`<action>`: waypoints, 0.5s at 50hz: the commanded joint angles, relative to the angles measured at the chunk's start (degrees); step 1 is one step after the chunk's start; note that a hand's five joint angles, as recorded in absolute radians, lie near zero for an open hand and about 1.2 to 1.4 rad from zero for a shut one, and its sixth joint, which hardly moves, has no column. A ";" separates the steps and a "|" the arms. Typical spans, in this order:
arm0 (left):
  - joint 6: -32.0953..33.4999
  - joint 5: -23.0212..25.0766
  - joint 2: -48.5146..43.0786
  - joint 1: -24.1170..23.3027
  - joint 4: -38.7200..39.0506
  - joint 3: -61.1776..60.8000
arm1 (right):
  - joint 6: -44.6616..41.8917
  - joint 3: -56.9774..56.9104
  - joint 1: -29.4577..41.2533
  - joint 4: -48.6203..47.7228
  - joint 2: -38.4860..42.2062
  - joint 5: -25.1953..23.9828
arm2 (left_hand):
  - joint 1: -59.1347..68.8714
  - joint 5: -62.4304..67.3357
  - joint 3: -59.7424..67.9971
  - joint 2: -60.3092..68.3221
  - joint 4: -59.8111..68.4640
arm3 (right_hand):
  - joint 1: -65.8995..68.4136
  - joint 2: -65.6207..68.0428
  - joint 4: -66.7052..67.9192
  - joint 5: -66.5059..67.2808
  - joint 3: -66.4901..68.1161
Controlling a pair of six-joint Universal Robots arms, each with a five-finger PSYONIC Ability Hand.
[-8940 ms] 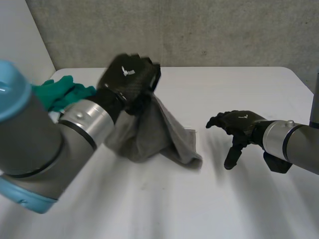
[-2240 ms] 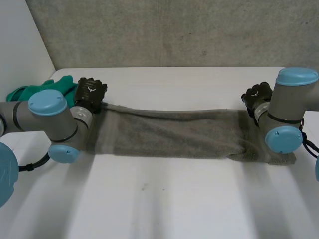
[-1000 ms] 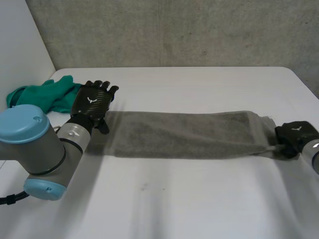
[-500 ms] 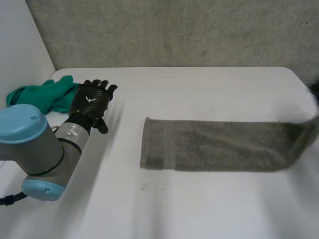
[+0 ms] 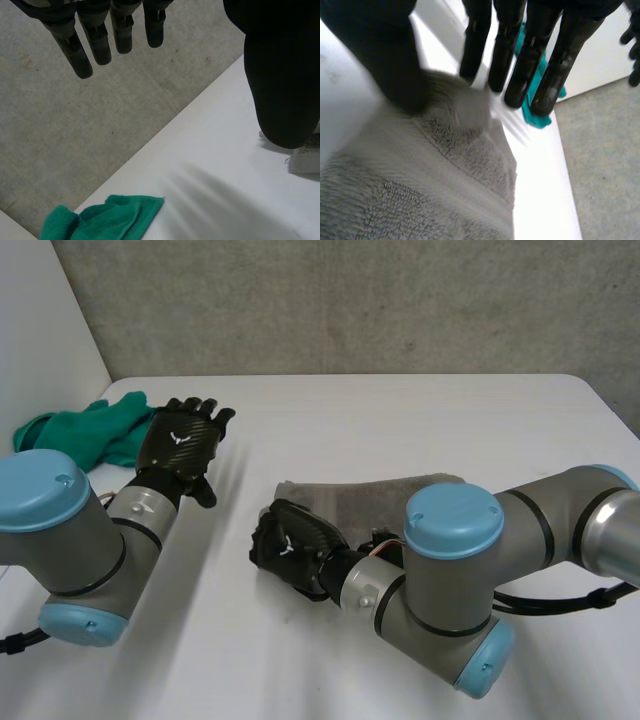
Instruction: Fold the laundry.
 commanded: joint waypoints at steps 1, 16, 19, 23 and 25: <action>-0.09 0.38 -0.25 -1.28 0.15 1.32 | 10.65 0.03 -2.82 0.20 -5.23 5.46 | -0.74 -2.60 -2.15 -1.73 -1.61 | -27.43 -35.82 -37.45 -37.71 -36.04; -8.17 0.82 -4.80 -12.97 -2.91 10.19 | 41.37 12.40 -21.45 12.41 -18.61 7.67 | -0.70 -2.56 -2.10 -1.68 -1.57 | -27.43 -35.82 -37.45 -37.71 -36.04; -8.70 0.82 -9.55 -14.38 -7.57 14.23 | 38.91 15.49 -23.65 12.24 -18.61 7.76 | -0.53 -2.39 -1.93 -1.51 -1.40 | -27.43 -35.82 -37.45 -37.71 -36.04; -8.35 0.38 -15.53 -15.17 -14.60 19.59 | 34.34 19.18 -26.91 9.96 -17.12 8.11 | -0.19 -2.05 -1.60 -1.18 -1.06 | -21.99 -30.37 -32.01 -32.26 -30.60; -8.00 0.12 -17.55 -15.08 -16.97 21.08 | 32.49 20.68 -28.49 7.76 -15.80 8.55 | -0.02 -1.89 -1.43 -1.01 -0.89 | -14.59 -22.98 -24.61 -24.87 -23.20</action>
